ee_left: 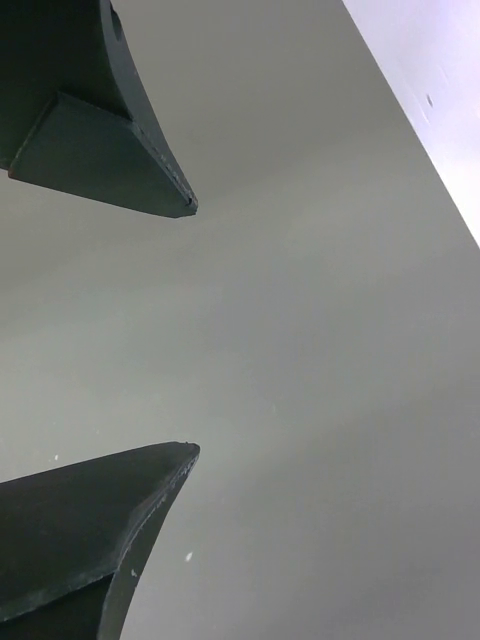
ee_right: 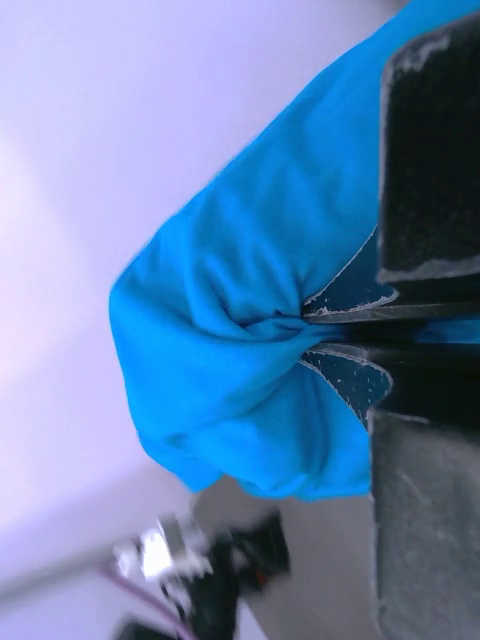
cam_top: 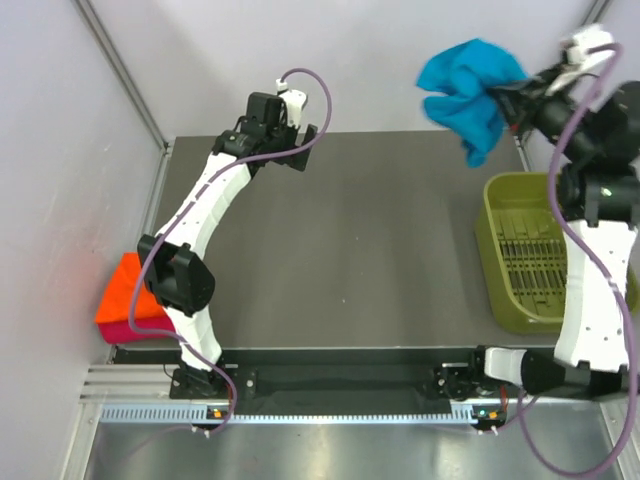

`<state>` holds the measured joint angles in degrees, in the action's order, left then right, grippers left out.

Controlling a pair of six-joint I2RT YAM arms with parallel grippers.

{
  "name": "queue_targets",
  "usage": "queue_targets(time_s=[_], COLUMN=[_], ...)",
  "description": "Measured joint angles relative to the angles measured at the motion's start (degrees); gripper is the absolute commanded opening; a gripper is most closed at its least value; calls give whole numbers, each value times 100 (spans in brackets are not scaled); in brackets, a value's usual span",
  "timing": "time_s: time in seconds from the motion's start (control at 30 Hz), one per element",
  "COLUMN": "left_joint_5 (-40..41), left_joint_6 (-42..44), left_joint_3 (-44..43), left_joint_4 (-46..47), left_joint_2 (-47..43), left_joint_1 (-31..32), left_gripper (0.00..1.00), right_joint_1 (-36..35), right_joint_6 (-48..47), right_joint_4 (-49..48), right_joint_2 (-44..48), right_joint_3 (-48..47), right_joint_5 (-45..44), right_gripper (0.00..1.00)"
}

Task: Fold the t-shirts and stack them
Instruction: Move the tshirt to the center of the board, then flatten the tshirt out

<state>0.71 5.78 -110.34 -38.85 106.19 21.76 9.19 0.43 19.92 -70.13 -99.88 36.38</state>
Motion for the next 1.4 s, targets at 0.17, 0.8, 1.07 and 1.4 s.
queue_targets(time_s=[0.17, 0.8, 1.07, 1.4], left_joint_5=[726, -326, -1856, -2435], left_joint_6=[-225, -1272, -2017, -2374], left_joint_3=[271, 1755, 2905, 2691], left_joint_4=[120, 323, 442, 691], left_joint_2=[-254, -1067, -721, 422], left_joint_1=[-153, -1082, -1082, -1091], left_gripper=[99, 92, 83, 80], right_joint_1=[-1298, -1982, -2983, -4487], right_joint_6=[140, -1097, -1735, -1958], right_joint_4=[175, 1211, 1445, 1399], right_joint_2=[-800, -396, -498, -1585], right_joint_3=[170, 2356, 3574, 3023], right_joint_5=[514, -931, -1019, -1102], right_gripper=[0, 100, 89, 50])
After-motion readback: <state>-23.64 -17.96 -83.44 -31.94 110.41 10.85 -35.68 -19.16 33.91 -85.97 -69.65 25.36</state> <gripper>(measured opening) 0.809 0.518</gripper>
